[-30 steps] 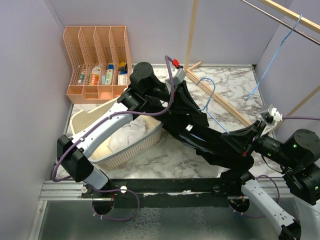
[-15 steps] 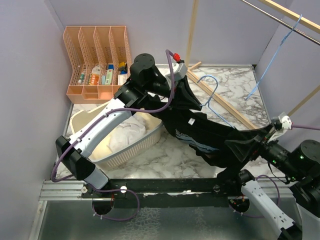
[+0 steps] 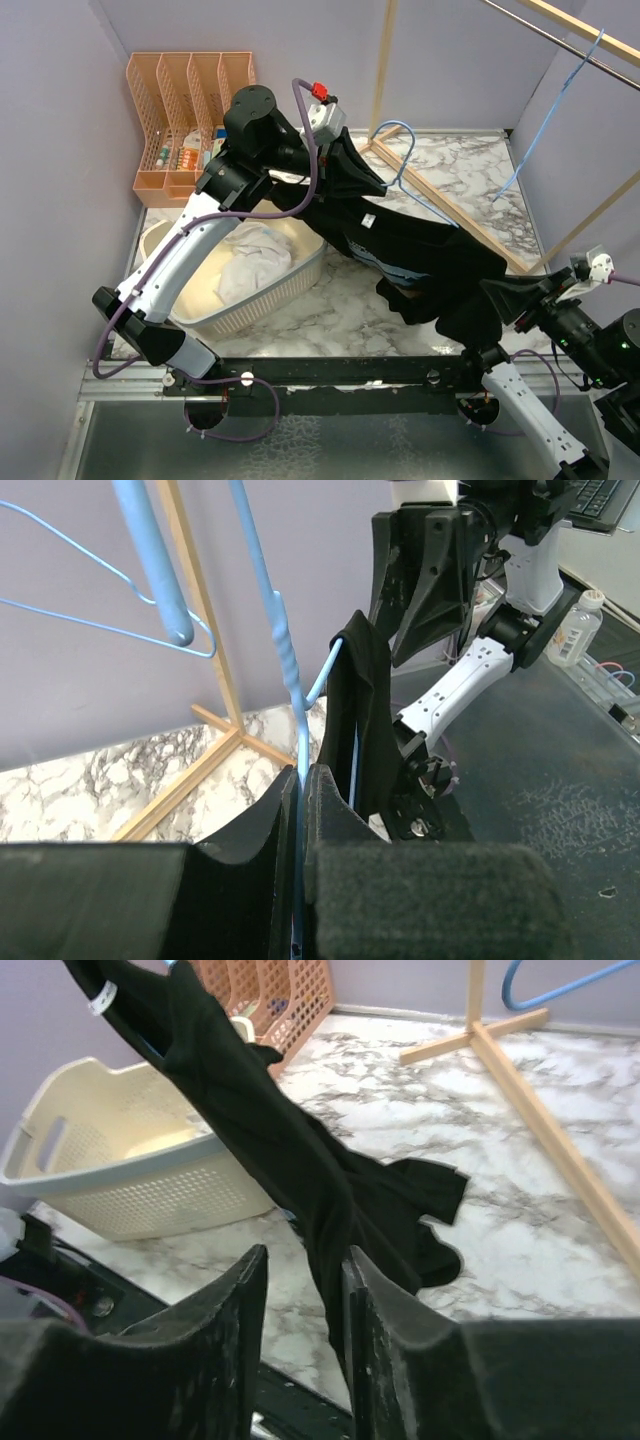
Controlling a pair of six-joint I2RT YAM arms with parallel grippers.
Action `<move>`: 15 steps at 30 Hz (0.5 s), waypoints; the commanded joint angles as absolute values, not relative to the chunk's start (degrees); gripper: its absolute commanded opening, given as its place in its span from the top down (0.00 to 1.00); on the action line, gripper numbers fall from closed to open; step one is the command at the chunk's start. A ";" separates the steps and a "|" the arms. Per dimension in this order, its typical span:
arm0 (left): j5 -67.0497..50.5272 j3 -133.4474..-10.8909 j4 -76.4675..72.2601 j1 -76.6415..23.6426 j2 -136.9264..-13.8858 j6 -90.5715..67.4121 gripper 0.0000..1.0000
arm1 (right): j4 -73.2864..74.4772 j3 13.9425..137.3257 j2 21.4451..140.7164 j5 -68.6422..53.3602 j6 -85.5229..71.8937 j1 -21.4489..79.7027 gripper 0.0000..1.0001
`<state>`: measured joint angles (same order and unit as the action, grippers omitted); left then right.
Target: Remove the t-shirt from the hanger
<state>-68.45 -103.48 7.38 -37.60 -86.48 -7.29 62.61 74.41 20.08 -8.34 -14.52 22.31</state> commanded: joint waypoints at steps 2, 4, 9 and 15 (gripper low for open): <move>-67.24 -102.22 4.37 -37.18 -82.88 -8.41 1.00 | 61.11 71.66 19.53 -6.93 -13.85 22.50 0.87; -66.57 -101.53 4.10 -37.10 -82.16 -8.61 1.00 | 60.85 70.99 19.54 -5.33 -13.89 22.48 0.98; -64.26 -100.20 5.01 -36.33 -80.26 -6.98 1.00 | 63.83 70.05 20.20 5.70 -16.93 22.50 0.99; -58.33 -100.18 6.42 -34.09 -78.41 -4.56 1.00 | 70.67 70.99 22.76 20.75 -26.84 23.56 0.99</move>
